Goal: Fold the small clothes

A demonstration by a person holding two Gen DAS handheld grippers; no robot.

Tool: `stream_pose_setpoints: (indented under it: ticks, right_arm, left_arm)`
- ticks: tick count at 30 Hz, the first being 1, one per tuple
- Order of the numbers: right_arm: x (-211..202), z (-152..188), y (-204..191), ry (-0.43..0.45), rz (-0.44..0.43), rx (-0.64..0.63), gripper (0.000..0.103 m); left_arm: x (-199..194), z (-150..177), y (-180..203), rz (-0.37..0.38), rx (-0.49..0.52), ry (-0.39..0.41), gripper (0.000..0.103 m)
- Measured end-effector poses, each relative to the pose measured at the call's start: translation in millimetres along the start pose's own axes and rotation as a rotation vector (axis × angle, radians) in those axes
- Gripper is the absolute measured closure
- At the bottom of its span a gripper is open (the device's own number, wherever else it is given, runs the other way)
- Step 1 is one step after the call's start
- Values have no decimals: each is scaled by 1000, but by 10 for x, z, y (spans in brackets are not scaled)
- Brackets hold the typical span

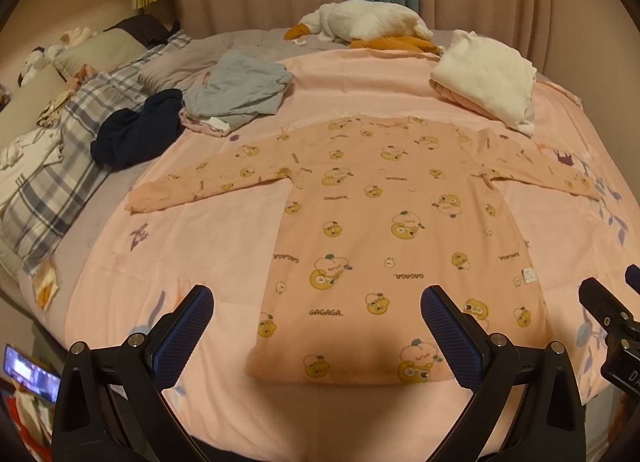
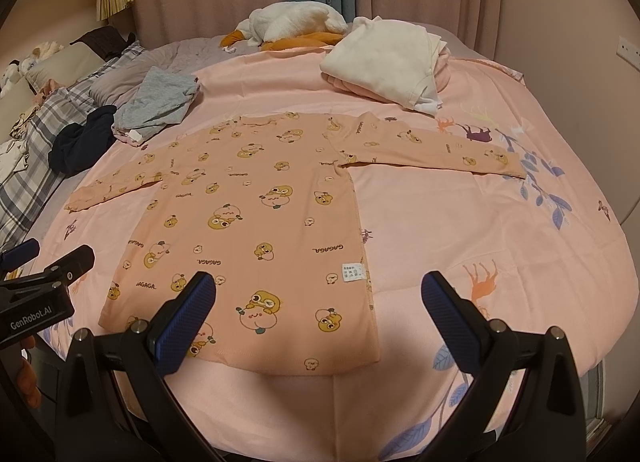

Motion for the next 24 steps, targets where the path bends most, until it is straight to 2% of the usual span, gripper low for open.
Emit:
stream_pose_setpoints:
  ticks: [6, 10, 13, 14, 20, 24]
  right_arm:
    - [134, -85, 71, -10, -7, 21, 0]
    - [246, -204, 163, -8, -82, 75, 0]
    - [397, -311, 328, -16, -218, 186, 0]
    - [460, -337, 406, -19, -240, 223, 0]
    - [1074, -491, 1152, -39, -287, 499, 1]
    - [1526, -582, 1787, -49, -303, 726, 11]
  left_arm:
    - [133, -109, 61, 9, 12, -1, 1]
    - [233, -218, 133, 61, 11, 5, 1]
    - [313, -332, 191, 175, -16, 6, 1]
    - [337, -364, 208, 194, -24, 4, 1]
    - [634, -645, 273, 240, -71, 3, 1]
    - [860, -811, 332, 287, -101, -11, 1]
Point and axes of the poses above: each gripper's, at about its wrist camera, not at the fingertips, and x roughly the way its jaws point, y to its right, z to its underside, the point moved 8 cm from there along x, roughly the way its jaws point, and after that the axes turned 6 degrees about -y, right-handed, at the moved point
